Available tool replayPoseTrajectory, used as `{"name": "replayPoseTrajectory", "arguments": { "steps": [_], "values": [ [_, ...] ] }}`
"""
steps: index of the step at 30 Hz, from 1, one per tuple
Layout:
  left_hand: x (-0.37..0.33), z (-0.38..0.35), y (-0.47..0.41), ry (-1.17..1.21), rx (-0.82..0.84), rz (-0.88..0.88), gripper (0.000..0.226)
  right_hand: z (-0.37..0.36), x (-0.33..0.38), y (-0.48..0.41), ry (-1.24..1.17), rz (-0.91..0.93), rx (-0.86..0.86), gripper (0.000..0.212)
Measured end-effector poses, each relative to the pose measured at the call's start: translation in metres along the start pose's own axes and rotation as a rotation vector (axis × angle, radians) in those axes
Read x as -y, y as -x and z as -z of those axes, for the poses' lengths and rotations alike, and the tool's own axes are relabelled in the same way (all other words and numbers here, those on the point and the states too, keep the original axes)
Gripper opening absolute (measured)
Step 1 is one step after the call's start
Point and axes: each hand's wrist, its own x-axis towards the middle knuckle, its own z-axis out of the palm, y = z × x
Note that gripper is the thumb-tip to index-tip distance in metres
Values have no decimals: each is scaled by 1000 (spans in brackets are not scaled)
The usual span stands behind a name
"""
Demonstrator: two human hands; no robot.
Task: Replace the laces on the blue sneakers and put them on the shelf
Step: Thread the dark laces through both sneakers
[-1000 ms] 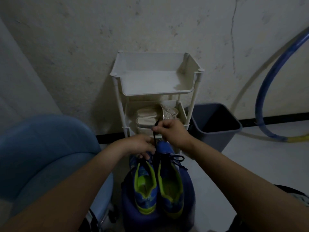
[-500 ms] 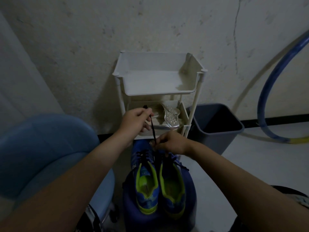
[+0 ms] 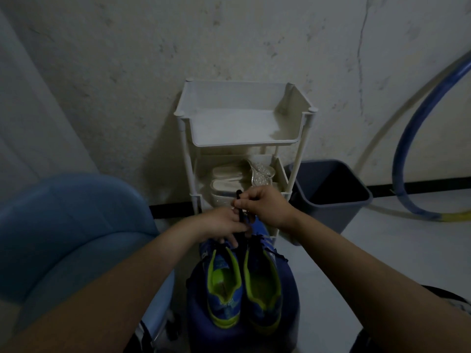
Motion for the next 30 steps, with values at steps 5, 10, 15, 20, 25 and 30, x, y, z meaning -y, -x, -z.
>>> {"name": "replayPoseTrajectory", "arguments": {
  "steps": [5, 10, 15, 20, 25, 30],
  "values": [
    [-1, 8, -1, -53, -79, 0, 25, 7, -6, 0, 46, -92, -83, 27],
    [-10, 16, 2, 95, -208, -99, 26, 17, -17, 2, 511, -259, -59, 26],
    [-14, 25, 0, 63, -298, -263, 27, 9, -4, -1, 386, 136, 18, 57],
    [-15, 39, 10, -52, -158, -220, 24, 6, 2, 1, 317, 40, 138, 12],
    [-4, 47, 12, 14, -239, -122, 23, 20, -9, 1, 442, -170, 122, 19],
    [14, 48, 1, -73, -240, 22, 16, 38, -23, 13, 609, -260, 175, 21]
  ]
}}
